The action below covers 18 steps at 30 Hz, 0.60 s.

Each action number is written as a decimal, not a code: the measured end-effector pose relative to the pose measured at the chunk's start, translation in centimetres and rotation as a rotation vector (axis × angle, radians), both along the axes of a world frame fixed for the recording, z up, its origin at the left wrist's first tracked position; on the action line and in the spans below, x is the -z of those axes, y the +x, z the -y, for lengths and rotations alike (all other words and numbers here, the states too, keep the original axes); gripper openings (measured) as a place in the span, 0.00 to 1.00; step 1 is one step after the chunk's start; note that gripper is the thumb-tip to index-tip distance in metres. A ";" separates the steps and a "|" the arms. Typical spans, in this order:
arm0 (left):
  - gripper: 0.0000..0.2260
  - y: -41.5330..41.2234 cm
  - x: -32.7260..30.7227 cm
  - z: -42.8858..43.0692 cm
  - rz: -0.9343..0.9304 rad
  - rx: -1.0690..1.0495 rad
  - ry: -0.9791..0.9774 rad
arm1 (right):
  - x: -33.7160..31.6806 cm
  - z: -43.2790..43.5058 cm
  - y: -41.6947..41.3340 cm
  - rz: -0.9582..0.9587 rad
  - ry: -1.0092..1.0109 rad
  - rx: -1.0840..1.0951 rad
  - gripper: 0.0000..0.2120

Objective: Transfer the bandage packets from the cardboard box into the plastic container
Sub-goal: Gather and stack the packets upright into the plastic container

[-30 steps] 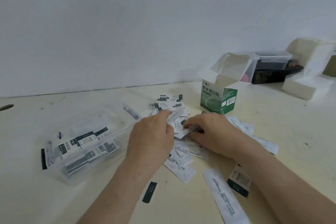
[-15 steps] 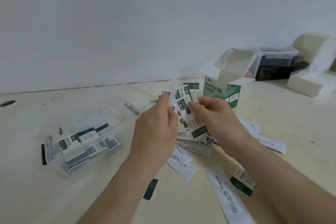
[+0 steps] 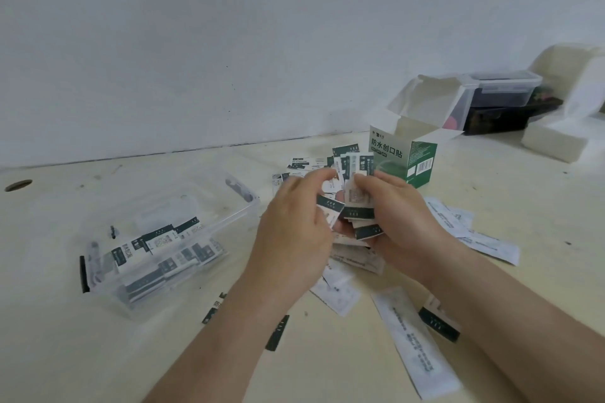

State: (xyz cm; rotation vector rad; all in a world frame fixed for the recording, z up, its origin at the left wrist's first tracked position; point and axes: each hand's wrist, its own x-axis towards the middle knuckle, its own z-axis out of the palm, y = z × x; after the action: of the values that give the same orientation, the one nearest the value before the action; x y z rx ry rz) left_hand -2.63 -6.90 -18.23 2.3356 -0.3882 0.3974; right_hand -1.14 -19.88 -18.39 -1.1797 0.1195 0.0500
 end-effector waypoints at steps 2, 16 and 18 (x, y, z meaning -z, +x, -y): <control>0.22 0.1 -0.5 -0.1 -0.045 0.002 -0.195 | 0.0 -0.1 -0.3 -0.026 0.031 -0.075 0.09; 0.23 0.9 0.9 0.1 0.202 -0.105 -0.246 | 0.3 -0.9 -0.7 -0.063 0.008 -0.357 0.17; 0.28 0.8 0.8 -0.1 0.268 -0.059 -0.156 | 0.2 -0.7 -0.5 -0.052 -0.026 -0.329 0.09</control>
State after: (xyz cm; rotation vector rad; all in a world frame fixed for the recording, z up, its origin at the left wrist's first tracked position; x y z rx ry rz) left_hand -1.82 -6.83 -19.01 2.1505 -0.4007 0.7474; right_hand -1.62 -19.18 -18.59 -1.2145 -0.0298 0.3699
